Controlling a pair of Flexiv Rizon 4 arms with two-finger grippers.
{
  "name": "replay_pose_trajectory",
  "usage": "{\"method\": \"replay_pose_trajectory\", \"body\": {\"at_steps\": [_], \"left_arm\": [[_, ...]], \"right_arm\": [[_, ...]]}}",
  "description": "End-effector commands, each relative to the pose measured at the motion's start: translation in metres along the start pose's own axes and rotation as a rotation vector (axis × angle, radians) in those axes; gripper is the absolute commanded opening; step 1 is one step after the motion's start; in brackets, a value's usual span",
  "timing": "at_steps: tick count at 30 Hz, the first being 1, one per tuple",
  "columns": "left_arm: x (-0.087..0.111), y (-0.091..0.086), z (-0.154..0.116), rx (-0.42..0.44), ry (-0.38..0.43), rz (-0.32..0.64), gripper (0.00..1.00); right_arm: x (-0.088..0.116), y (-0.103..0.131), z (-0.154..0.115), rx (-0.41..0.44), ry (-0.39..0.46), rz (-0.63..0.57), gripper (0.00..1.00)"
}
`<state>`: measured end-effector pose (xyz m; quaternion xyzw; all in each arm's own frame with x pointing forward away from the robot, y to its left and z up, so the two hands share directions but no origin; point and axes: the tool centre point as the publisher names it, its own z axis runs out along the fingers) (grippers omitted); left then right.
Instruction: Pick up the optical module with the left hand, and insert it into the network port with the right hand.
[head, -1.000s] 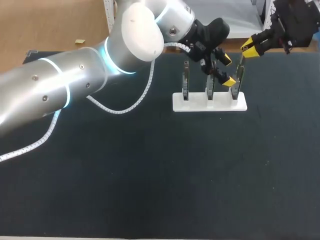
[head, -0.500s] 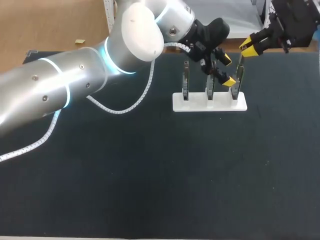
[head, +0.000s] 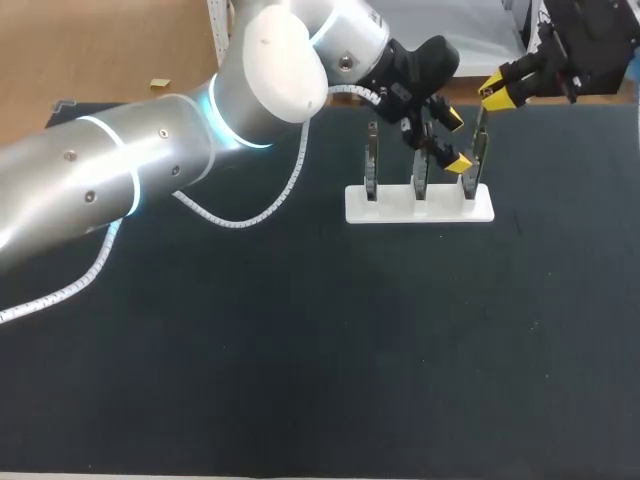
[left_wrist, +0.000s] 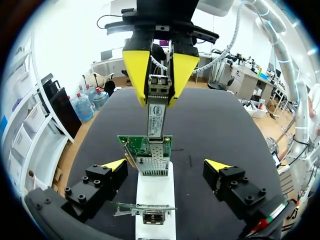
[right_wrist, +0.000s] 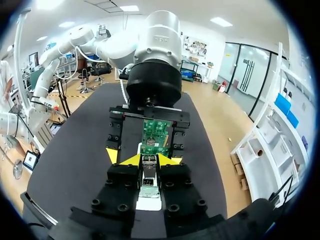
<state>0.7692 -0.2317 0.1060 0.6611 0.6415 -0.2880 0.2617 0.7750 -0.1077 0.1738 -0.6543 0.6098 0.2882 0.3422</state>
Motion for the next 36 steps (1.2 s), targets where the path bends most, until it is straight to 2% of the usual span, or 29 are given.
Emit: {"method": "replay_pose_trajectory", "body": {"at_steps": [1,25,36], "left_arm": [[-0.002,0.002,0.0,0.003,0.007,-0.003,1.0],[-0.002,0.002,0.0,0.003,0.007,-0.003,1.0],[-0.002,0.002,0.0,0.003,0.007,-0.003,1.0]], "right_arm": [[0.001,0.004,0.0,0.009,0.013,-0.003,0.0],[0.013,0.008,0.007,-0.008,0.042,0.014,0.0],[0.004,0.004,0.0,0.015,0.028,-0.014,0.0]]}}
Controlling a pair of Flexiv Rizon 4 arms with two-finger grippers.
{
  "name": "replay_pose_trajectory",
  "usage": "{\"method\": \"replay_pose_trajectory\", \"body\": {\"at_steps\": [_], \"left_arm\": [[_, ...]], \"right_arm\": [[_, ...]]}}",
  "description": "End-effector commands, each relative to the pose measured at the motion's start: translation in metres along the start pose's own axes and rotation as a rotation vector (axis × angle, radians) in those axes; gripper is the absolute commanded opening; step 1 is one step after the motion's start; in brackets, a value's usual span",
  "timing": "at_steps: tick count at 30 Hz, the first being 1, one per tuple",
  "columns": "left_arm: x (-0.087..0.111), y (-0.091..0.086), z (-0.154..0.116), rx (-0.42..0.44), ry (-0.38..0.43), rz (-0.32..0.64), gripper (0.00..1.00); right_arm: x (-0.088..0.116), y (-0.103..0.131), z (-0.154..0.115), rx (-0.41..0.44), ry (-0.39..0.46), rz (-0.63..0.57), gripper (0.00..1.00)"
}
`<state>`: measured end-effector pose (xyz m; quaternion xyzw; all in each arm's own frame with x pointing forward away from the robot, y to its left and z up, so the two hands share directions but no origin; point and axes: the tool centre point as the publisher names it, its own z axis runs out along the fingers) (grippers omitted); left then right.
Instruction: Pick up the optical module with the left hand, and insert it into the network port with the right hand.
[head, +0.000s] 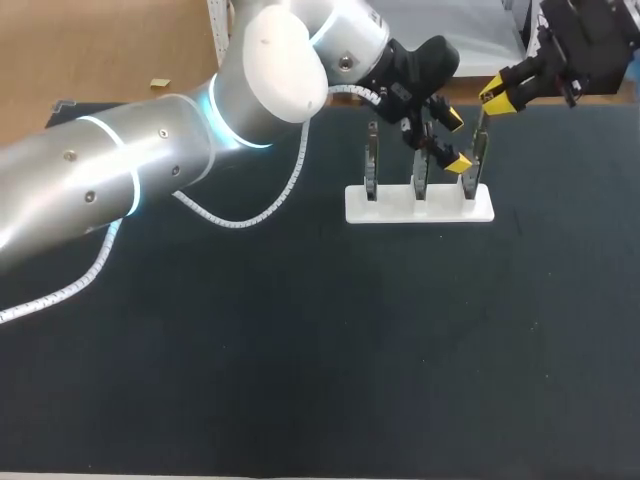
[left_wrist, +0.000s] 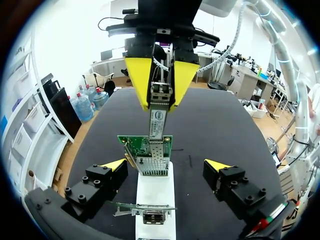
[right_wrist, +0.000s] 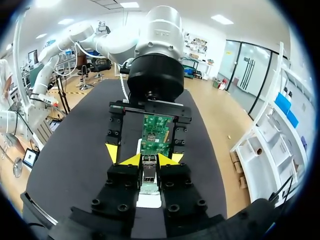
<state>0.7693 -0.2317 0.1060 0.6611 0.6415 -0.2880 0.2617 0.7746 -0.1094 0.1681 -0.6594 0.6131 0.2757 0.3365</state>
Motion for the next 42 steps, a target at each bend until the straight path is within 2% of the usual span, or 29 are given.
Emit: {"method": "replay_pose_trajectory", "body": {"at_steps": [1,42], "left_arm": [[-0.002,0.002,0.0,0.003,0.007,-0.003,1.0],[-0.002,0.002,0.0,0.003,0.007,-0.003,1.0]], "right_arm": [[-0.002,0.003,-0.002,0.01,0.003,-0.01,0.0],[0.016,0.009,0.012,-0.024,0.036,0.028,0.0]]}}
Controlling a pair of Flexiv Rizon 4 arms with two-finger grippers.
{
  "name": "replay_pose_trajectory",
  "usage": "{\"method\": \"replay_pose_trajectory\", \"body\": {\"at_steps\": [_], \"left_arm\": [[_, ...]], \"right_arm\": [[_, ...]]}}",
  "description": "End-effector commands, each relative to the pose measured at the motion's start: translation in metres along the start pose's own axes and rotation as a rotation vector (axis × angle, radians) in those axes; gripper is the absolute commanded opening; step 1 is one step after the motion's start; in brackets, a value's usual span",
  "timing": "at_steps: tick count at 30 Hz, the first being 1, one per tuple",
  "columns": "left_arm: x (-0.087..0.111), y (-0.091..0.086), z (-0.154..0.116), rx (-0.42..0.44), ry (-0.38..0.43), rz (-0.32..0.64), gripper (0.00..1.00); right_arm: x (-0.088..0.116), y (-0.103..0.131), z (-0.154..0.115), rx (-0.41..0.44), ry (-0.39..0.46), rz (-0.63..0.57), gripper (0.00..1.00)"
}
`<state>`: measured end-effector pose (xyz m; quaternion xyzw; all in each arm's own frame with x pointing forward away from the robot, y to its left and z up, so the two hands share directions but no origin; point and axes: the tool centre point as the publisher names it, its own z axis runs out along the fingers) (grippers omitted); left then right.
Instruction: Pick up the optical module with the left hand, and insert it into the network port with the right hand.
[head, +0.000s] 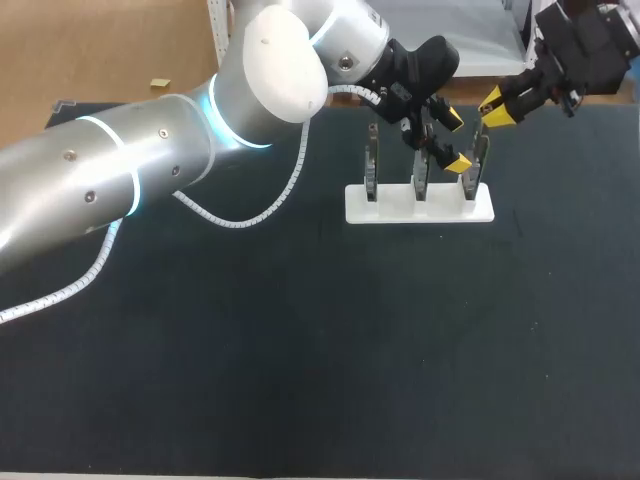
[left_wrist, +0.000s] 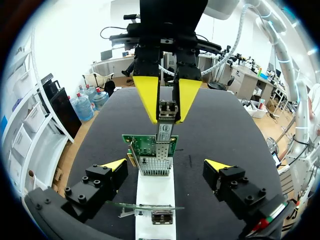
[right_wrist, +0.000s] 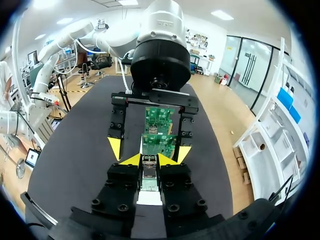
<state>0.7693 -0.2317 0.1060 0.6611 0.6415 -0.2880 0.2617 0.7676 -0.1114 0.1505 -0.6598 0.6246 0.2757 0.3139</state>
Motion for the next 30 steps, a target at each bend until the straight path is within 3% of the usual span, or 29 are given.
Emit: {"method": "replay_pose_trajectory", "body": {"at_steps": [1,3,4,5,13,24,25,27,30], "left_arm": [[-0.002,0.002,0.0,0.003,0.007,-0.003,1.0],[-0.002,0.002,0.0,0.003,0.007,-0.003,1.0],[-0.002,0.002,0.0,0.003,0.007,-0.003,1.0],[-0.002,0.002,0.0,0.003,0.007,-0.003,1.0],[-0.002,0.002,0.0,0.003,0.007,-0.003,1.0],[-0.002,0.002,0.0,0.003,0.007,-0.003,1.0],[-0.002,0.002,0.0,0.003,0.007,-0.003,1.0],[-0.002,0.002,0.0,0.003,0.007,-0.003,1.0],[-0.002,0.002,0.0,0.003,0.007,-0.003,1.0]], "right_arm": [[0.001,0.0,0.003,-0.001,0.001,0.002,0.0],[0.002,0.0,0.003,-0.001,0.001,0.004,0.0],[0.002,0.0,0.003,-0.001,0.001,0.006,0.27],[0.002,0.0,0.003,-0.003,-0.003,0.013,1.0],[-0.003,0.0,-0.006,0.0,-0.032,0.037,1.0],[-0.017,-0.005,-0.03,-0.008,-0.152,0.077,1.0],[-0.017,-0.005,-0.03,-0.008,-0.149,0.073,0.47],[-0.017,-0.006,-0.029,-0.006,-0.149,0.067,0.0],[-0.013,-0.006,-0.024,-0.01,-0.145,0.063,0.0]]}}
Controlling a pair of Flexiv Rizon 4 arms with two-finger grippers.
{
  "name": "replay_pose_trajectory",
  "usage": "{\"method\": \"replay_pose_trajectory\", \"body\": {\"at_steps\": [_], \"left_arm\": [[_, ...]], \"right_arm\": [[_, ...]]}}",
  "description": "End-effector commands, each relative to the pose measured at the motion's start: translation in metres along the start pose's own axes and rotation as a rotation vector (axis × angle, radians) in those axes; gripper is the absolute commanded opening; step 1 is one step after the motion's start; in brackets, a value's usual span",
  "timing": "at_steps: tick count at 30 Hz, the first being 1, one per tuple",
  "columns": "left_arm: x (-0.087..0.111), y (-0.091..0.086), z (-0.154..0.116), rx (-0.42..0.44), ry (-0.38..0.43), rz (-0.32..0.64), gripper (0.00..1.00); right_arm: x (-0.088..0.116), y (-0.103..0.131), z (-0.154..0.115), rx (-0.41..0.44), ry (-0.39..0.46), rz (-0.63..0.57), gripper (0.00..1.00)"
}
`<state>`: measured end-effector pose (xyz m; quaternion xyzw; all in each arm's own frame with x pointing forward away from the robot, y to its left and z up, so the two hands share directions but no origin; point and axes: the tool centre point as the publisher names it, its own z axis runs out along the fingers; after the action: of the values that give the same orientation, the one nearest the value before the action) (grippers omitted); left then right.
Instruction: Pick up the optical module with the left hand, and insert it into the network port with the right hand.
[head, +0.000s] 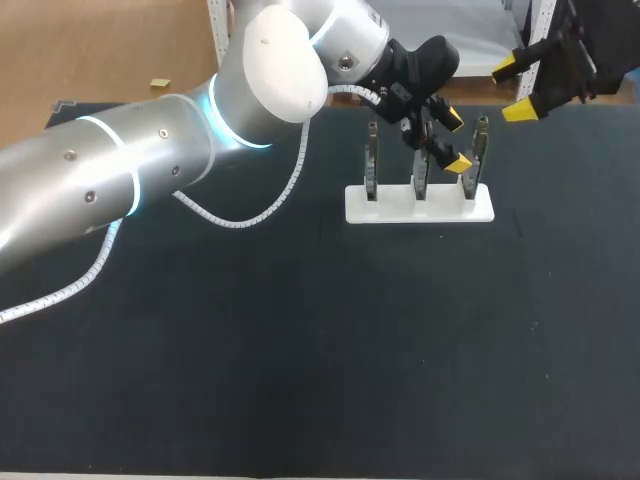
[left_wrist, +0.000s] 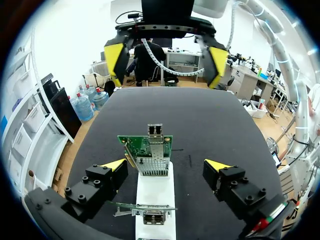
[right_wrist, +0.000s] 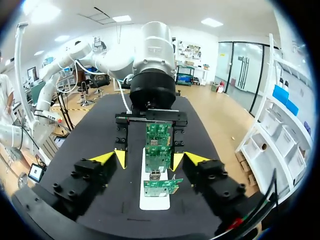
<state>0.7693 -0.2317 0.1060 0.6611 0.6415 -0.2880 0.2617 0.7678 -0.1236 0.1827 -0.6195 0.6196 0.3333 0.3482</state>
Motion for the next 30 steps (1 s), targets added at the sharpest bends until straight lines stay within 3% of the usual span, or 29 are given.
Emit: {"method": "replay_pose_trajectory", "body": {"at_steps": [1,30], "left_arm": [[-0.002,0.002,0.0,0.003,0.007,-0.003,1.0],[-0.002,0.002,0.0,0.003,0.007,-0.003,1.0]], "right_arm": [[0.005,-0.004,0.007,-0.006,0.001,0.004,0.0],[0.018,-0.007,0.026,-0.056,0.032,-0.005,0.0]]}}
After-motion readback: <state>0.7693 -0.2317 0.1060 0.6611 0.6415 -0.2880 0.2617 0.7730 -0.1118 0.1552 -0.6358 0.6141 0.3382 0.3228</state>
